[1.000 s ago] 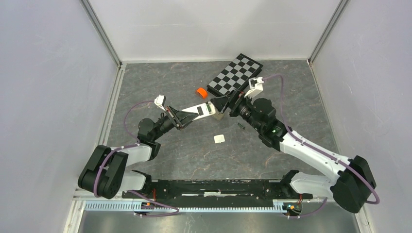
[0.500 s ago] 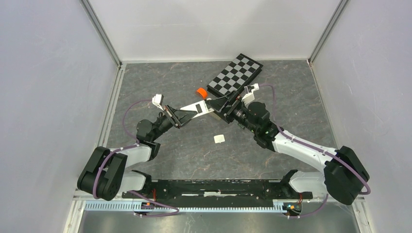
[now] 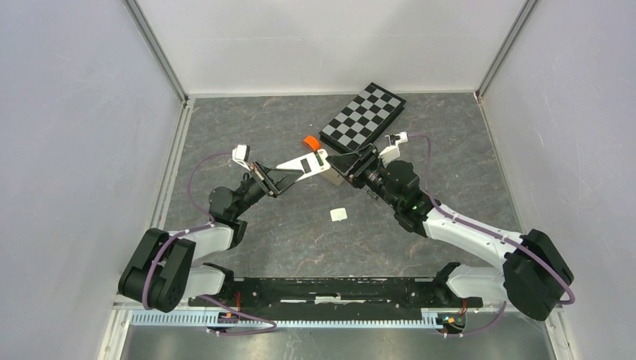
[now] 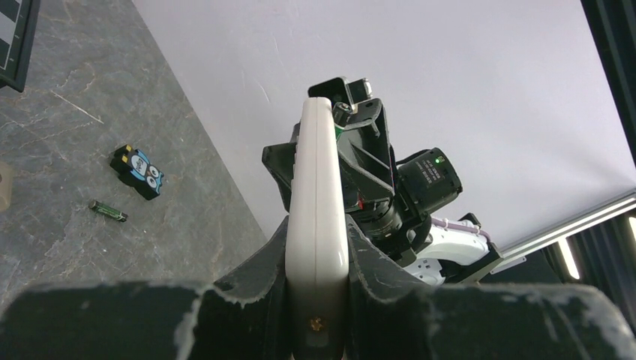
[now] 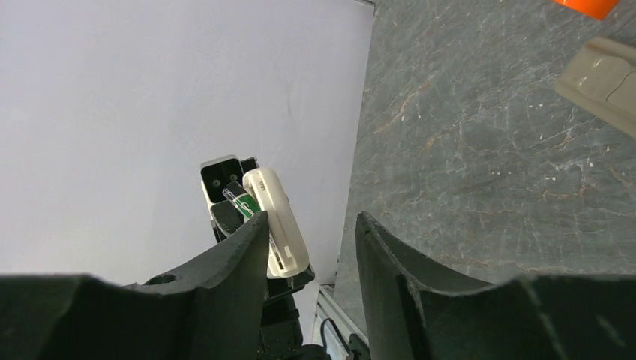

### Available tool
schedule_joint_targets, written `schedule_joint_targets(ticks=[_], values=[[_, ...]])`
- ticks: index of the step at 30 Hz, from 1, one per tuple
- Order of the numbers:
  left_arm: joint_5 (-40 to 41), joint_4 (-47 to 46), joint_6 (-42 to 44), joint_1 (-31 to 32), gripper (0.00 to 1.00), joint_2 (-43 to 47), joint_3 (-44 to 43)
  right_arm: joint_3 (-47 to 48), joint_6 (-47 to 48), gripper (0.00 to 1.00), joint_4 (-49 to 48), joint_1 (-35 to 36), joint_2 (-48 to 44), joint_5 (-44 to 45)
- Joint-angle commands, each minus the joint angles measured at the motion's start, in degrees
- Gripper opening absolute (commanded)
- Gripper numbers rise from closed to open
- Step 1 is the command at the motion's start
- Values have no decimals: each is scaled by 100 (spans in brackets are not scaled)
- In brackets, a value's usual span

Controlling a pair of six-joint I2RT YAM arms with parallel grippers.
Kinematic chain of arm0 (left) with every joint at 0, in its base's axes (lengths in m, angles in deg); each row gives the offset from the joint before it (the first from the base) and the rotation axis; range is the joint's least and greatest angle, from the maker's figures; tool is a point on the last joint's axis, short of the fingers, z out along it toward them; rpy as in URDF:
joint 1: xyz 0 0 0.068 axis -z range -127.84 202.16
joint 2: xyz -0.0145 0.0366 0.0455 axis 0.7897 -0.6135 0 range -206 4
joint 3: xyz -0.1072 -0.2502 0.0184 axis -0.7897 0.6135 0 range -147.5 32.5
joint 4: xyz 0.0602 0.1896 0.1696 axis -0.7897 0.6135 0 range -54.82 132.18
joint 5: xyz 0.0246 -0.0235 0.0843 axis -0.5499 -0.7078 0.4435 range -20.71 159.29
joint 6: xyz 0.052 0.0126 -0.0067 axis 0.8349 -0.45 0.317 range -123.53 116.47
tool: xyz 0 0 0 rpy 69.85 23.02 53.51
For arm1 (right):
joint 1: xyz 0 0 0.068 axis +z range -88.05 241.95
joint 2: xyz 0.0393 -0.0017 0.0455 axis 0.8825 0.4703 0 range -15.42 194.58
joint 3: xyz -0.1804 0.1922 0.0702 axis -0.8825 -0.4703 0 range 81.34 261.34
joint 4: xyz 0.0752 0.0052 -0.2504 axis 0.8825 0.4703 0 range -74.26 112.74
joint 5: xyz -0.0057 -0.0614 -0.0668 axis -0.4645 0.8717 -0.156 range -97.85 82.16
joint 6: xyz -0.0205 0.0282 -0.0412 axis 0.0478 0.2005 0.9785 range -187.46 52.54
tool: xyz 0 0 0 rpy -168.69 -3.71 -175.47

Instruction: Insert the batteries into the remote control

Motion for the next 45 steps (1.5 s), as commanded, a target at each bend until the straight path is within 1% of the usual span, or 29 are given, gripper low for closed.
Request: schedule_joint_targets(ticks=[1,8,18,23,29,31,33,38,39,41,45], values=[[95,-535,58,43,2,122,-29,399,518,48,370,41,-38,230],[125,-572,18,73,2,132,-37,635,941,45,831,148,24,468],[336,-580,-93,114,2,109,-44,1109,1663,35,1486,482,266,943],[455,-579,-131,113,2,114,6,1146,1750,31,1592,521,225,1086],[516,-588,-129,114,2,118,66,1146,1712,32,1670,522,129,1164],[530,-588,-103,110,2,112,98,1154,1715,36,1700,519,60,1222],[543,-588,-73,109,2,98,127,1170,1693,42,1758,520,-27,1301],[550,-588,2,114,2,41,156,1157,1563,64,1778,519,-257,1353],[552,-588,13,112,2,42,156,1120,1493,71,1717,520,-296,1313],[544,-592,33,114,2,41,143,984,1284,80,1490,507,-335,1167],[531,-597,51,114,2,58,114,925,780,93,1144,453,-82,588]])
